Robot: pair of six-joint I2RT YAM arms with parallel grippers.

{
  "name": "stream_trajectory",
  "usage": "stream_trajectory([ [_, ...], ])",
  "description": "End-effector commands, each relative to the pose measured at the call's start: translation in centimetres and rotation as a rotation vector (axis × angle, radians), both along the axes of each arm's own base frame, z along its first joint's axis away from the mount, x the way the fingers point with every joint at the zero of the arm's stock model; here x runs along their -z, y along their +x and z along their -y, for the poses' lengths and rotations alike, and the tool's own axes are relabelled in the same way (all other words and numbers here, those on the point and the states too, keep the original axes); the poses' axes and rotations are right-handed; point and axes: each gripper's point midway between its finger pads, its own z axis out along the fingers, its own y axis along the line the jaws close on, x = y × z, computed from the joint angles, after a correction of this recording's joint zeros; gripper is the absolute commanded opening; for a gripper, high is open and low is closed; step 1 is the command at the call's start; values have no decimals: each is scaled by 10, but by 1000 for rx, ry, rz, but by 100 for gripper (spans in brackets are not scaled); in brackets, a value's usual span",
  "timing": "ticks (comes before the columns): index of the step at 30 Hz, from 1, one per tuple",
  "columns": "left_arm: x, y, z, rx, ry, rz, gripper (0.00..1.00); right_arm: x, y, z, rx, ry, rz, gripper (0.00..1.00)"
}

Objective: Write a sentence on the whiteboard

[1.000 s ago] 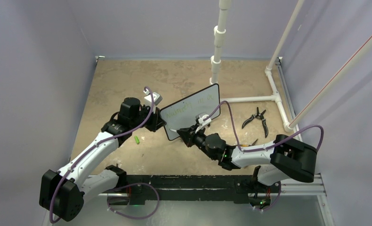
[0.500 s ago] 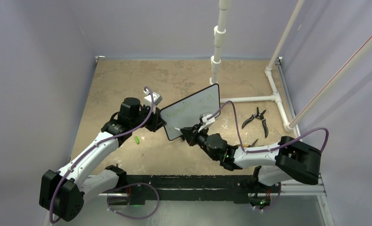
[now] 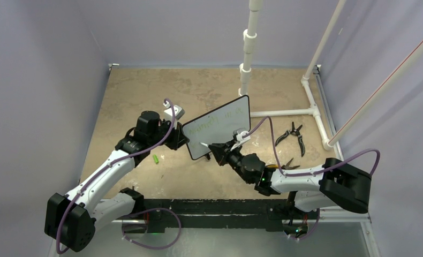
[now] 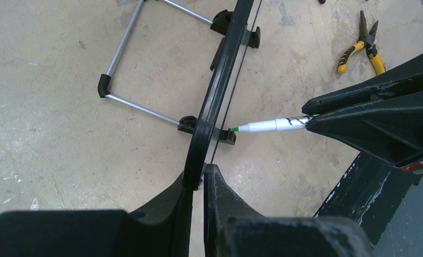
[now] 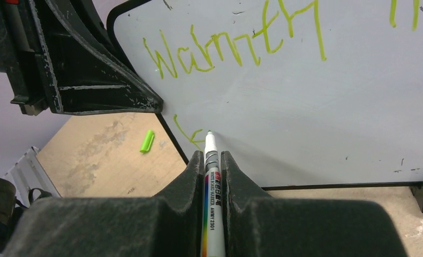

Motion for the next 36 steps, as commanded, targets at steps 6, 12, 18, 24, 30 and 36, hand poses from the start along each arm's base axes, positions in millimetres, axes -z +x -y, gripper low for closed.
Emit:
stream_trajectory([
  [6,-19,7,2,4,-16,63,0,-17,14,-9,45,19,32,0],
  [12,-20,7,2,3,-17,64,0,-4,15,-10,51,-21,2,0],
  [18,-20,6,2,3,-17,66,0,10,16,-3,80,-52,-30,0],
  [24,-20,6,2,4,-18,68,0,22,13,1,78,-68,-60,0],
  [30,-21,6,2,5,-19,69,0,20,12,0,74,-65,-56,0],
  [36,-22,7,1,2,-18,74,0,2,6,6,41,-14,7,0],
])
